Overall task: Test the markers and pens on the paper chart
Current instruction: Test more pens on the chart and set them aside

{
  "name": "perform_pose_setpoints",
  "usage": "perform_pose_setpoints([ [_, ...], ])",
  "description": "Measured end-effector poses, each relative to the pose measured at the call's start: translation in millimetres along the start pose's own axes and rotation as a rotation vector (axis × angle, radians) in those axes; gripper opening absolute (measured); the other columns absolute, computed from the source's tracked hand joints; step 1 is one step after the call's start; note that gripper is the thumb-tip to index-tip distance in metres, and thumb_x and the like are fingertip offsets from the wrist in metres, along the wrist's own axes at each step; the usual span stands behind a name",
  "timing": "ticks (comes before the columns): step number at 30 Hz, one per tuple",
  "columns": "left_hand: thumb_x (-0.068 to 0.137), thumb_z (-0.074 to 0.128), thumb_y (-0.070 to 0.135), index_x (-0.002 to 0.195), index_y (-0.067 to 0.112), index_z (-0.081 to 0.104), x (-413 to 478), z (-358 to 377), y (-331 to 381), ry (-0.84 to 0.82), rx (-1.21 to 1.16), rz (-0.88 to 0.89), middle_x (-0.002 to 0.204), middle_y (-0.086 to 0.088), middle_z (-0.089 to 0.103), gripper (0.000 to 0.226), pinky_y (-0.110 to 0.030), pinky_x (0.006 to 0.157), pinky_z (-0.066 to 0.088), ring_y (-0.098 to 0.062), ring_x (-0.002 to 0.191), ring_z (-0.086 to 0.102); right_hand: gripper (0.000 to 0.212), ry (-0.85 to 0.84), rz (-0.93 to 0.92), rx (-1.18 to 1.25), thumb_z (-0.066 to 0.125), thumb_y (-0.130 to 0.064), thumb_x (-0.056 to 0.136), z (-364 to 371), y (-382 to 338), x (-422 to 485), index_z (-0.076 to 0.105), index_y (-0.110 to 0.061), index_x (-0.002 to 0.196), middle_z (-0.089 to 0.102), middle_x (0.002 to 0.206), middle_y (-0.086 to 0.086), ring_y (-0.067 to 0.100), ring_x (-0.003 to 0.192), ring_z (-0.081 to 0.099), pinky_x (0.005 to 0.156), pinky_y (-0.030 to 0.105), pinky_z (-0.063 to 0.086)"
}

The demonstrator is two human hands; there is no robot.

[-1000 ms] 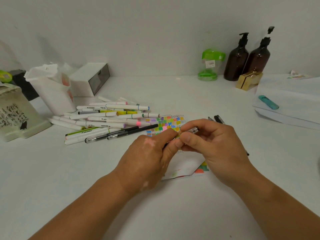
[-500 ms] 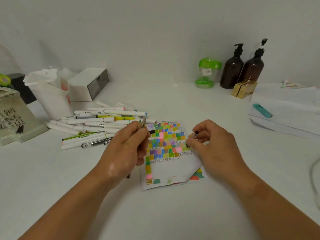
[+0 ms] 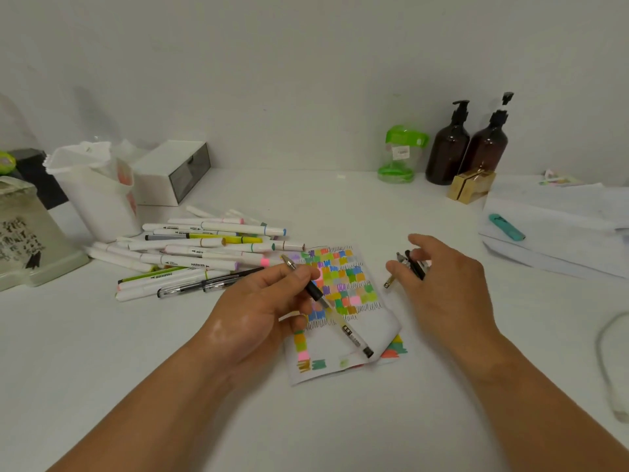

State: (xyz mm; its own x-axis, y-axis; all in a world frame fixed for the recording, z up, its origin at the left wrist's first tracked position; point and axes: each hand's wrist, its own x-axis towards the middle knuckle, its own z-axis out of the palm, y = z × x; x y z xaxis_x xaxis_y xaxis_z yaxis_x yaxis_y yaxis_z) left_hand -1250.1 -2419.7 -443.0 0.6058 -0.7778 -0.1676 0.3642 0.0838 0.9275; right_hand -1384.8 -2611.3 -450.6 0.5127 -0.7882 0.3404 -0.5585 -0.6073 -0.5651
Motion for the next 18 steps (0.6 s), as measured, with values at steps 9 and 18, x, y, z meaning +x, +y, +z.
perform_pose_setpoints([
  [9,0.07,0.079,0.028,0.097,0.011,0.078,-1.2,2.3,0.3,-0.066,-0.219,-0.094,0.086,-0.005,0.067,0.032,-0.022,0.058,0.049,-0.012,0.064,0.057,0.057,-0.551,-0.226,0.768,0.089,-0.025,0.07,-9.8,-34.7,-39.7,0.07,-0.054,0.115,0.072,0.089,-0.007,0.008,0.076,0.068,0.062,0.018,0.055],
  [18,0.062,0.087,0.047,0.101,0.034,0.077,-0.1,-8.6,-7.0,0.138,0.821,0.299,0.096,0.016,0.072,0.042,-0.01,0.074,0.048,0.001,0.086,0.065,0.018,-0.246,0.133,1.333,0.082,-0.031,0.061,-11.3,-28.5,-26.0,0.068,-0.021,0.066,0.048,0.058,0.001,0.01,0.049,0.043,0.045,0.022,0.041],
])
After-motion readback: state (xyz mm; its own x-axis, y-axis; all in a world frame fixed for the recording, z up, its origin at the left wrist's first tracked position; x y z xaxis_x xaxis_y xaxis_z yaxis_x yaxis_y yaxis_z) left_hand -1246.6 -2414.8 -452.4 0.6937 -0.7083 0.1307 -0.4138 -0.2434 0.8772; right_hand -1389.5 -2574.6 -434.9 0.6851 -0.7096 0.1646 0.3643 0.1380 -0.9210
